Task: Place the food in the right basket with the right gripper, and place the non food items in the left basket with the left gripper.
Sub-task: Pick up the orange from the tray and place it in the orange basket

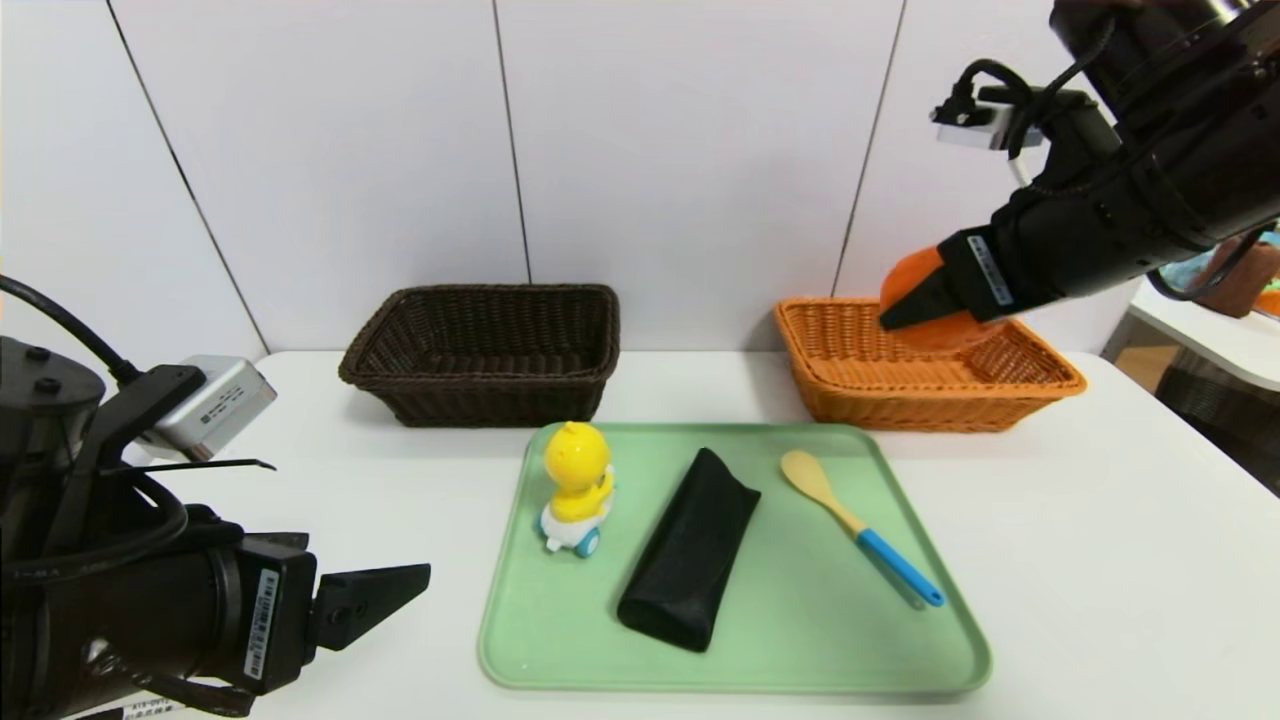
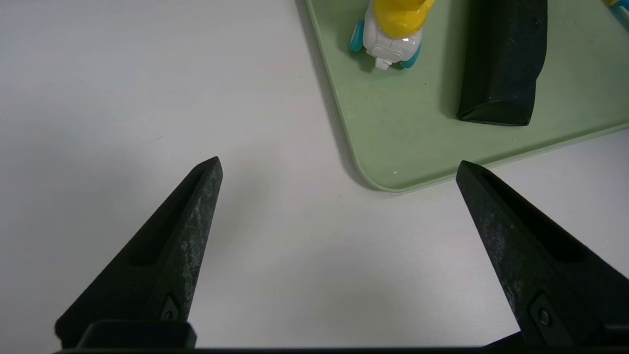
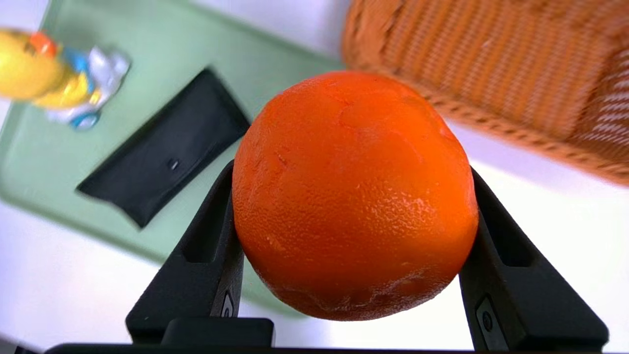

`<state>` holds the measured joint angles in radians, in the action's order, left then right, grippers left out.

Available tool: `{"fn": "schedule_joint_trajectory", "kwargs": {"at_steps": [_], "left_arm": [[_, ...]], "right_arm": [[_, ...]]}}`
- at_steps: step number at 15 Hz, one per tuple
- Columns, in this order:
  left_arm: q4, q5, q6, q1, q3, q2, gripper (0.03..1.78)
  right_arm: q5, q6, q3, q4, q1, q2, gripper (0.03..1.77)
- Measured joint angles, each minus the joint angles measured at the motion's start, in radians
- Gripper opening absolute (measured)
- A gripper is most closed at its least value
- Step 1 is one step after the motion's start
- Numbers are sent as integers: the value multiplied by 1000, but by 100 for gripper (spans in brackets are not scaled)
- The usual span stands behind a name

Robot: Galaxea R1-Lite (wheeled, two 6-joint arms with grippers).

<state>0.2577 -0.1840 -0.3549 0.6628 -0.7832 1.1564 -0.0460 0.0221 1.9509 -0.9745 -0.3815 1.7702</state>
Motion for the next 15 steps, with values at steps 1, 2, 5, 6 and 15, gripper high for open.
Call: {"fn": "schedule_joint_trajectory", "kwargs": {"at_steps": [1, 2, 5, 6, 15], "left_arm": [[0, 0, 0, -1, 0, 0, 169], [0, 0, 0, -1, 1, 0, 169], [2, -1, 0, -1, 2, 0, 169], [3, -1, 0, -1, 3, 0, 169], [1, -3, 0, -1, 22, -2, 169]], "right_arm": [[0, 23, 0, 24, 33, 4, 116], [0, 40, 0, 49, 64, 13, 116], [2, 58, 7, 110, 143, 56, 116], [3, 59, 10, 131, 164, 74, 116], [9, 58, 12, 281, 281, 273, 116]]}}
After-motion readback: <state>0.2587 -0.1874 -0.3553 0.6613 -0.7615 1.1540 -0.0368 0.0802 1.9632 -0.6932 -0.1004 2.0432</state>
